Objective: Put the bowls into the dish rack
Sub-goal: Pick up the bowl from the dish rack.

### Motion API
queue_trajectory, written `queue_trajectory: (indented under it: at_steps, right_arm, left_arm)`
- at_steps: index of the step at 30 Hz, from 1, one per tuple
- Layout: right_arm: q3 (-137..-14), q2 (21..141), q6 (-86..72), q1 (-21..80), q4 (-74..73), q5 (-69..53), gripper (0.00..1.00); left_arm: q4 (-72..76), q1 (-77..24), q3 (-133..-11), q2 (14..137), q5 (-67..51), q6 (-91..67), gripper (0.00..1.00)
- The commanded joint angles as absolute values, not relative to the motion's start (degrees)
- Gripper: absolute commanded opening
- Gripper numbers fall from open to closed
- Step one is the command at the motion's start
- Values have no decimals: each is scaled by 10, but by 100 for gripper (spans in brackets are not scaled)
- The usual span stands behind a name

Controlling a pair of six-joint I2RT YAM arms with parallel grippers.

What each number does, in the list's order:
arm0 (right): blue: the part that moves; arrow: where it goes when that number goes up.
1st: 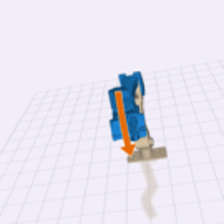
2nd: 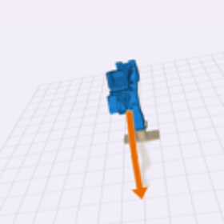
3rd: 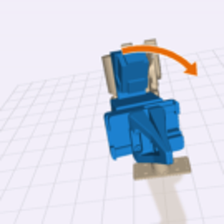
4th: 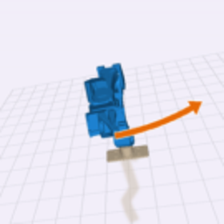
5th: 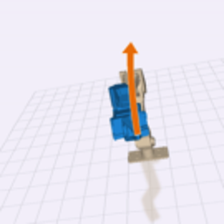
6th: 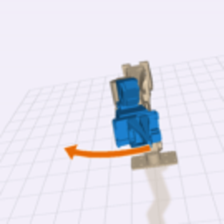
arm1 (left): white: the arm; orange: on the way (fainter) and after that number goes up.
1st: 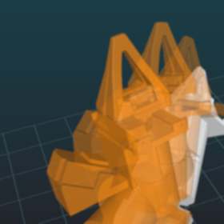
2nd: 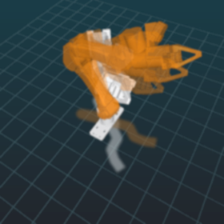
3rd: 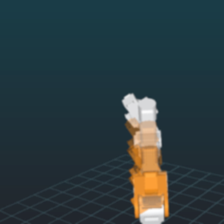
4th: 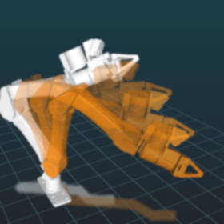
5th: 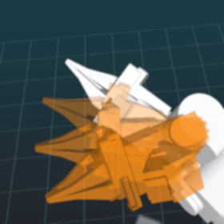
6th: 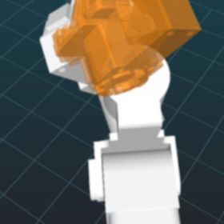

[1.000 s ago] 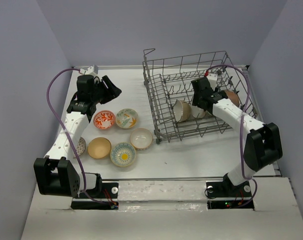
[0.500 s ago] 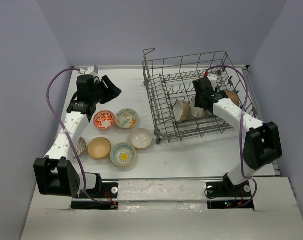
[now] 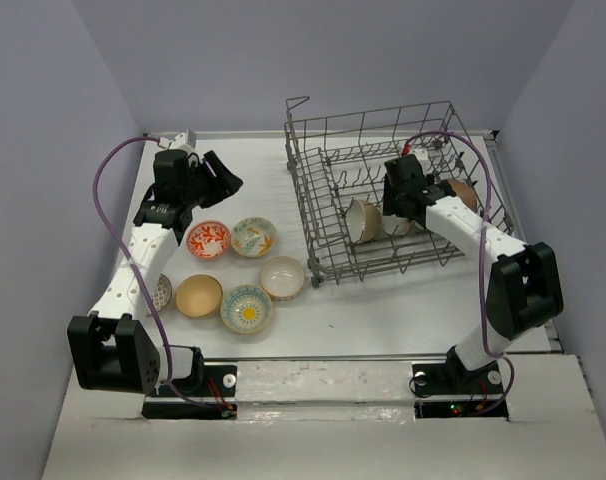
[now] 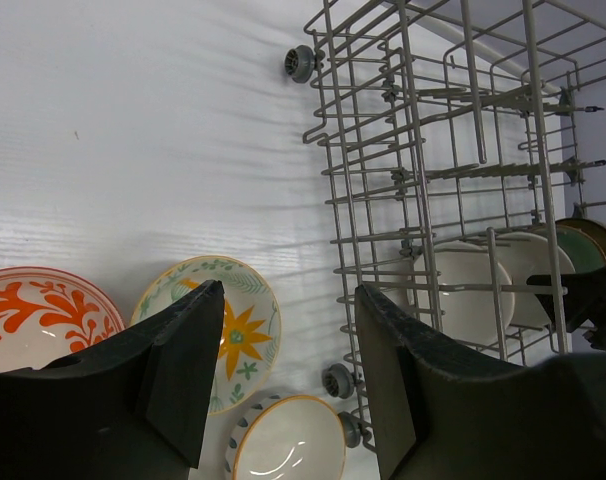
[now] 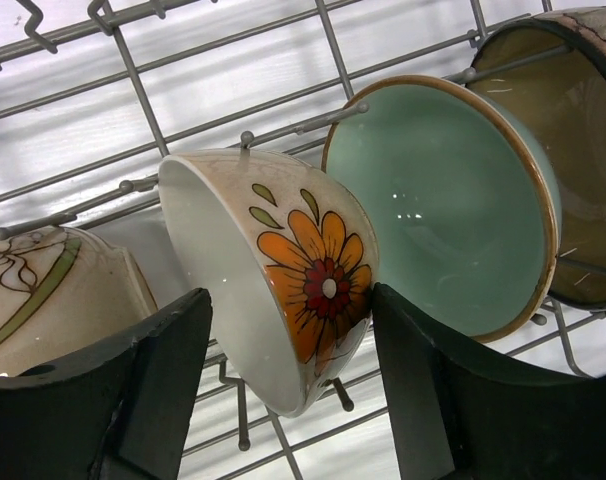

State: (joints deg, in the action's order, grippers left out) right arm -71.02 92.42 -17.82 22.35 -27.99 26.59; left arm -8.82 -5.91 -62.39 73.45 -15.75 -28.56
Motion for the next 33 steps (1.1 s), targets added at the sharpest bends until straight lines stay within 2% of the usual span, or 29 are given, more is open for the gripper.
queue_trajectory:
  at_steps: [1, 6, 33]
  right_arm:
    - [-709, 934, -202, 237, -268, 232, 73]
    - [-710, 933, -203, 237, -270, 247, 77]
    - [-705, 891, -242, 221, -294, 343, 81]
  left_arm:
    - [-66, -62, -623, 736, -155, -277, 64]
    - [-64, -61, -624, 737, -158, -276, 64]
    - [-62, -61, -618, 734, -158, -276, 64]
